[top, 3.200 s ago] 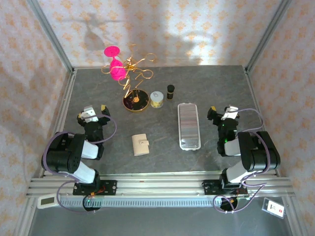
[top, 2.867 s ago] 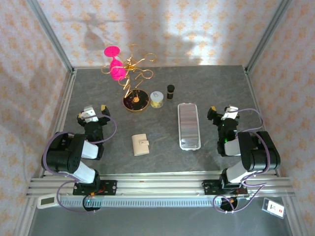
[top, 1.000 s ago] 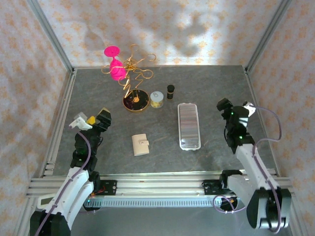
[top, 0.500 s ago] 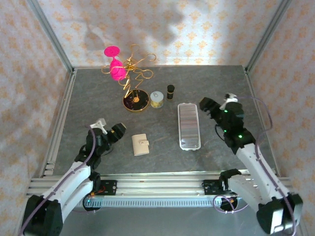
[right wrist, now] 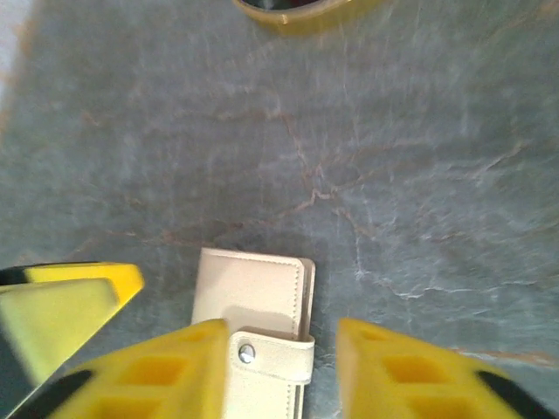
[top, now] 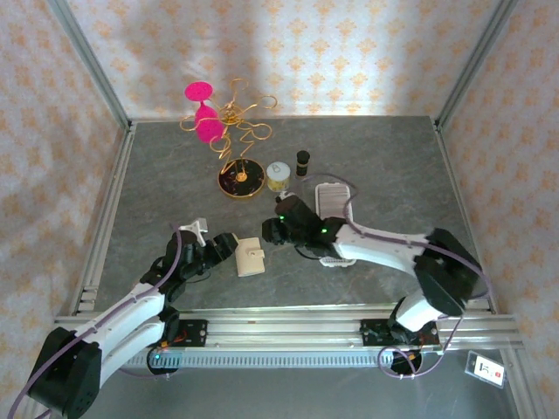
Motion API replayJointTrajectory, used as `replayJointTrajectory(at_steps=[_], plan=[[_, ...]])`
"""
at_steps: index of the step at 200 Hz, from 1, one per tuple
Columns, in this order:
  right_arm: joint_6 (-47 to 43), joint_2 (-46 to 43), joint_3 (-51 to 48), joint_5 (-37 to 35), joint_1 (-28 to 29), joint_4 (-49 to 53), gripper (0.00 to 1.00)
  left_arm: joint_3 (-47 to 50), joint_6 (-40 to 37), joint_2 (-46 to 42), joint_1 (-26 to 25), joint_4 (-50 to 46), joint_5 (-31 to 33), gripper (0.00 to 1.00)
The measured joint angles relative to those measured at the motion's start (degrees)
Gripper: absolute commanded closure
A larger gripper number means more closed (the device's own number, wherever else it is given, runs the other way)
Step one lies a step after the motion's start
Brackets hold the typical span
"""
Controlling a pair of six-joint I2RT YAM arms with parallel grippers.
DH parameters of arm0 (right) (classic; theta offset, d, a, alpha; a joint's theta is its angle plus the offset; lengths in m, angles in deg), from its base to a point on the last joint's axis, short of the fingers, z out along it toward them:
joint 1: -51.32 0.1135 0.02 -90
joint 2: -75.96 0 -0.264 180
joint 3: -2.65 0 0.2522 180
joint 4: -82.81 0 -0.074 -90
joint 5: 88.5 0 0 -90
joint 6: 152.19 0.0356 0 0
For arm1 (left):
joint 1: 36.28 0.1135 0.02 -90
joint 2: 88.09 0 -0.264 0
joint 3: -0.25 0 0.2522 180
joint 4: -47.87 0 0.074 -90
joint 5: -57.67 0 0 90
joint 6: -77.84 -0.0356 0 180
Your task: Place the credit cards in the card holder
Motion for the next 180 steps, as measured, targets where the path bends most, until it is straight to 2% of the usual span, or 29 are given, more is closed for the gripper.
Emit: replayJointTrajectory(at_steps=[47,62,108,180], plan=[[1.18,11.87,3.8,0.07,0.37,-1.86,0.92,0.02,0.0,1.25,-1.14,-0.39,0.07,0.38],[1.62,13.66,4.37,0.24,0.46,-2.43,0.94,0.02,0.0,1.81,-1.81,-0.57,0.09,0.38],[2.03,14.73,4.46,0.5,0.59,-4.11,1.0,0.02,-0.17,4.52,-3.91,-0.55,0.22,0.4],[2.62,14.69,3.93,0.63,1.88,-5.05,0.97,0.11,-0.17,6.32,-4.5,-0.5,1.27,0.4]])
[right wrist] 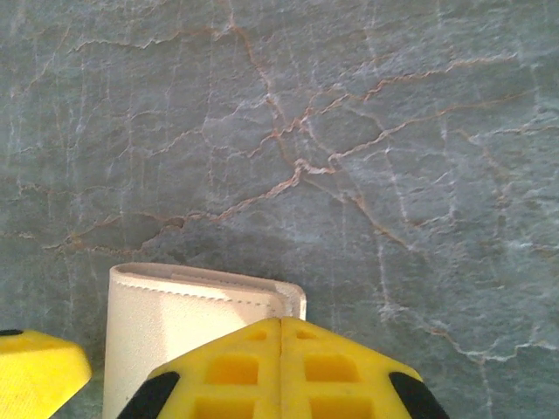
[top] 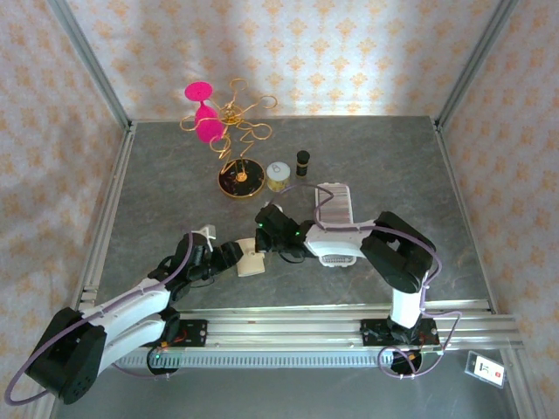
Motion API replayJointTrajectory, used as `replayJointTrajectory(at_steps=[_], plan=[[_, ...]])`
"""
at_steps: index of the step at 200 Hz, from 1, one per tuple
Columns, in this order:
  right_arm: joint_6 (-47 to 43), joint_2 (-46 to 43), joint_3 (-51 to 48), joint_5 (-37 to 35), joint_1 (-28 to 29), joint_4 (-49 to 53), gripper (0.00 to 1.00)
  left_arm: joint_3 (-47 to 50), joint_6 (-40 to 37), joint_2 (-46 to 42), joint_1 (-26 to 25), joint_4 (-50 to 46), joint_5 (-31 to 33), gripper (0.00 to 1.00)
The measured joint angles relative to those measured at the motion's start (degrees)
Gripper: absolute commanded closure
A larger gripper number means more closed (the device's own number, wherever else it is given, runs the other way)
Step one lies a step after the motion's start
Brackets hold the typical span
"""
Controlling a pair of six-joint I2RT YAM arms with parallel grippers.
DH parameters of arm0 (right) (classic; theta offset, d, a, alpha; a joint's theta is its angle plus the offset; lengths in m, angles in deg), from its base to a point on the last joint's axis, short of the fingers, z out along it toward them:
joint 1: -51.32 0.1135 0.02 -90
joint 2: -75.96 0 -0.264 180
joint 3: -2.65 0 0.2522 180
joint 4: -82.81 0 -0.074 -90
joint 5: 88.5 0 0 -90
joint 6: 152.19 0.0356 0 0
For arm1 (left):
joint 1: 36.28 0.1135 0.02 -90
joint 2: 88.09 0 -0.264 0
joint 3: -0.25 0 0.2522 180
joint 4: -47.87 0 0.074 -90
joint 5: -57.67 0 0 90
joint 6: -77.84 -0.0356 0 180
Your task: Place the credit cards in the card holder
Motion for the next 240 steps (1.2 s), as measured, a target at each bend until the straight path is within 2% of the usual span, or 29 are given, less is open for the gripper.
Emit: replayJointTrajectory(at_steps=[106,179,231,240], plan=[[-0.02,0.0,0.0,-0.02,1.09,-1.05,0.99,0.07,0.0,0.0,-0.42,-0.02,0.37,0.43],[0.61,0.07,-0.46,-0.7,1.6,-1.09,1.0,0.13,0.44,0.39,-1.51,0.37,0.52,0.52],[1.9,0.07,-3.37,-1.7,1.6,-1.66,1.0,0.13,0.46,2.21,-2.6,0.81,0.68,0.53],[1.95,0.07,-3.45,-1.7,1.6,-1.99,1.0,0.13,0.46,2.54,-2.6,0.83,0.72,0.57]])
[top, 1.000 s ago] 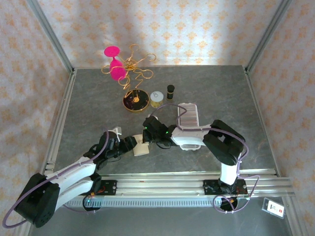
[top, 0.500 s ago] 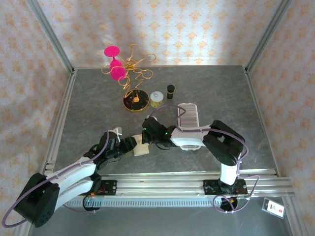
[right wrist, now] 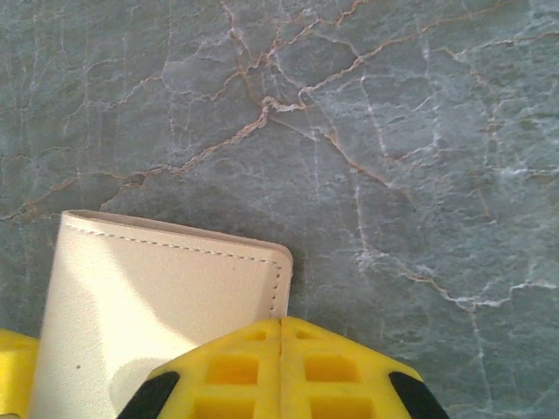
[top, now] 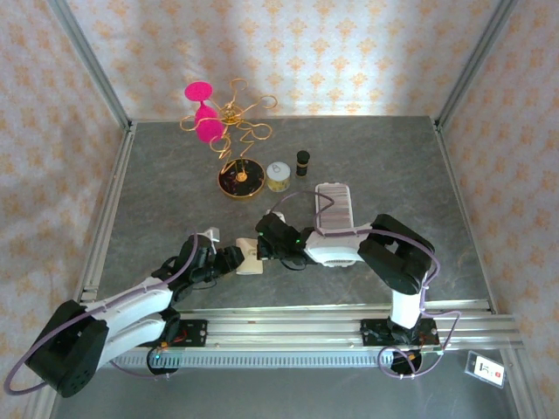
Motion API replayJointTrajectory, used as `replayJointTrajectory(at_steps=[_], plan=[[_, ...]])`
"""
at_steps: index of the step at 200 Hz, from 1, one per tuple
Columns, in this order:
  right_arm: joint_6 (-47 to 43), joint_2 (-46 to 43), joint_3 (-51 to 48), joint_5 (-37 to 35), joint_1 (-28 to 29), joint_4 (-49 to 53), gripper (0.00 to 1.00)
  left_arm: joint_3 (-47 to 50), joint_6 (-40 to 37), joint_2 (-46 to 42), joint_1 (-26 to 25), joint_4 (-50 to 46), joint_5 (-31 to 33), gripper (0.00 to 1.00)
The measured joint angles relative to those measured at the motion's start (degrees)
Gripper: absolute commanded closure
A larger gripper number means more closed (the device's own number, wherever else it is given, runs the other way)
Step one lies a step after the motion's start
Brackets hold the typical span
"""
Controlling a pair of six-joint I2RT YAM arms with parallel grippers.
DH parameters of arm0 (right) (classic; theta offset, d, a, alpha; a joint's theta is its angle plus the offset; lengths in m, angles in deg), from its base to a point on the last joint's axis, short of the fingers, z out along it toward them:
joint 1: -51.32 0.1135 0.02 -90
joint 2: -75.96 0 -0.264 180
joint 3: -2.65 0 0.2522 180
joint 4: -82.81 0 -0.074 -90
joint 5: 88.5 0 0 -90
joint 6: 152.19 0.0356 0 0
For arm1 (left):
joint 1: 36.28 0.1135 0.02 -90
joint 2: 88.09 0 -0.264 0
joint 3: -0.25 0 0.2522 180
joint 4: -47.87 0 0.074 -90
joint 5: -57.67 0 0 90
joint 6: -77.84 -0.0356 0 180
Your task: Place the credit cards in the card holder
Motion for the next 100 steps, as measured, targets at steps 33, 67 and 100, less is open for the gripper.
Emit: replayJointTrajectory(at_steps=[33,67,100], plan=[[0.42,0.0,-0.31,-0.02,0.0,-0.57,1.0,0.04,0.2,1.22,-0.81,0.5,0.44,0.62],[0.61,0.0,-0.59,-0.02,0.0,-1.09,1.0,0.66,1.49,1.49,-1.4,3.1,-0.04,0.64],[1.01,-0.04,-1.07,-0.07,0.0,-1.86,1.0,1.88,3.85,1.44,-1.51,7.04,-1.11,0.74]])
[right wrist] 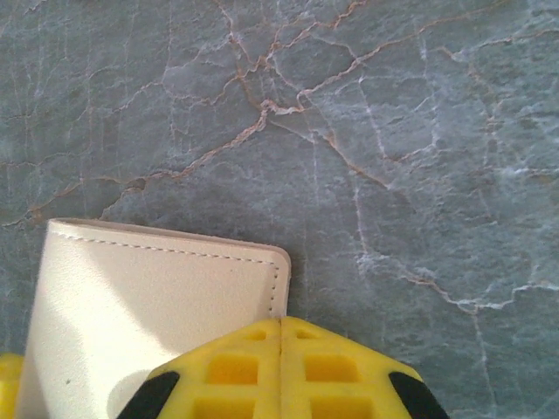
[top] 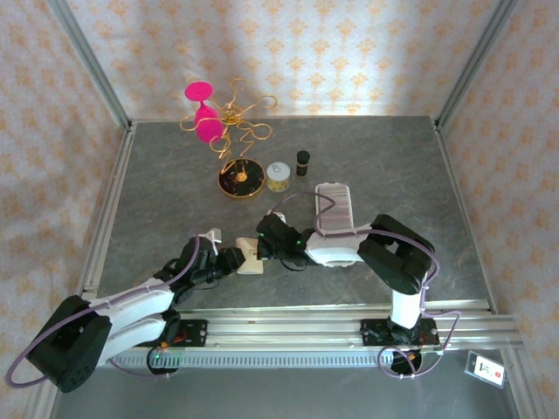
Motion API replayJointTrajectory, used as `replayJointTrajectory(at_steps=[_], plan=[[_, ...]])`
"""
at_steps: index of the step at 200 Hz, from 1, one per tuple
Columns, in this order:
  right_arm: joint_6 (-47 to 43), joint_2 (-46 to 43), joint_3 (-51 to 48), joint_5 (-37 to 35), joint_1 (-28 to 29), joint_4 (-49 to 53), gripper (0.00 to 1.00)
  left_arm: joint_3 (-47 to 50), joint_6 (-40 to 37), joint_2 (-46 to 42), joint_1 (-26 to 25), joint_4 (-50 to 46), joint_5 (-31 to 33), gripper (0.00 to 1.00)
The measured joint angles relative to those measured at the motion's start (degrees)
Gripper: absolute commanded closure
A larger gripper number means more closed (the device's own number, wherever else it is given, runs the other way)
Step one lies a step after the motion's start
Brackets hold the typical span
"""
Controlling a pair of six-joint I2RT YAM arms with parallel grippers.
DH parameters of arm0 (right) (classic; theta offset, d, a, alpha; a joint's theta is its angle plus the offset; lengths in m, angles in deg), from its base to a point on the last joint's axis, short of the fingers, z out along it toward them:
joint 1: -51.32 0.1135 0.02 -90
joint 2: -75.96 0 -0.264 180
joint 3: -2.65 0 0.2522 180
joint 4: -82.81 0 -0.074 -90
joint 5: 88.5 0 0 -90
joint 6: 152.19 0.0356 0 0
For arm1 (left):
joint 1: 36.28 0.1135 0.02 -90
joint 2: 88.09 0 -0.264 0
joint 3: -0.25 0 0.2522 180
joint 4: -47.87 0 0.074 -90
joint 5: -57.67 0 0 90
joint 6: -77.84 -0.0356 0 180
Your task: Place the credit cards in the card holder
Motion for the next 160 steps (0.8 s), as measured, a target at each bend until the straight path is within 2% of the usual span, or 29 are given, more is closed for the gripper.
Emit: replayJointTrajectory(at_steps=[50,76,103,160], plan=[[0.24,-0.76,-0.83,-0.37,0.0,-0.9,1.0,0.37,2.25,-0.61,0.0,3.78,-1.36,0.95],[0.24,-2.14,-1.73,-0.79,0.0,-1.01,1.0,0.37,2.56,-0.87,-0.26,4.2,-1.79,0.98],[0.24,-4.66,-2.69,-2.08,0.0,-1.11,0.91,0.04,1.14,-1.92,-0.26,3.06,-1.64,1.0],[-1.22,-15.32,-4.98,-4.61,0.0,-1.14,0.69,-8.57,-6.54,-3.78,-0.37,-8.0,2.78,1.0]])
